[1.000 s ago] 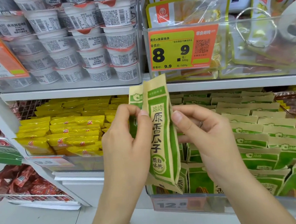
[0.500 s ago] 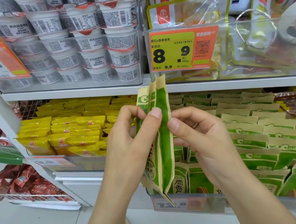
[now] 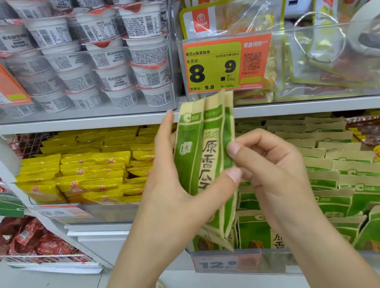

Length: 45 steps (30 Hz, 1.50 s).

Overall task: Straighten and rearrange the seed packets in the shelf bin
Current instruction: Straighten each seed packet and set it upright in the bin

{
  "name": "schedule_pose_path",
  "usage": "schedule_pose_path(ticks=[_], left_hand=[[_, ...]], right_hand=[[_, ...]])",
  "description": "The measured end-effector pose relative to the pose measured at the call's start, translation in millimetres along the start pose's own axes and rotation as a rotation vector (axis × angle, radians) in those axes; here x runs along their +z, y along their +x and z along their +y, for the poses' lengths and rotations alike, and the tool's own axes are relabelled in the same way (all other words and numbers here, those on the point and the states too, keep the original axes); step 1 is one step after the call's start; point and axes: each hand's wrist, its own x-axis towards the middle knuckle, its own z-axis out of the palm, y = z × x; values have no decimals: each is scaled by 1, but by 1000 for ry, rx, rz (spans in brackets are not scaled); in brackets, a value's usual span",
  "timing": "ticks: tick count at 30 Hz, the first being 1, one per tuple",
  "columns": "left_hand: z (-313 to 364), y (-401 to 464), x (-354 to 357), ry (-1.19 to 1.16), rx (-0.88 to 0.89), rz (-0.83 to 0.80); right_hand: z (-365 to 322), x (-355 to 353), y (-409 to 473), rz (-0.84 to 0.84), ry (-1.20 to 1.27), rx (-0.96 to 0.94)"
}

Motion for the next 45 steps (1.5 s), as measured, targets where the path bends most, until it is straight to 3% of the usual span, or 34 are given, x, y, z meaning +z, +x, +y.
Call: schedule_pose_path(ticks=[6, 12, 17, 30, 45], left_hand=[[1, -4, 0, 251, -21, -33], [-19, 12, -16, -273, -71, 14], [-30, 18, -18, -508, -99, 144], [-38, 19, -9, -508, -102, 138], [-37, 20, -8, -666, -87, 54]], right_hand=[[-2, -8, 2, 102, -91, -157], [0, -2, -2, -59, -175, -67], [2, 7, -3, -193, -287, 46], [6, 5, -5, -161, -499, 1], [9, 6, -6, -178, -529, -77]])
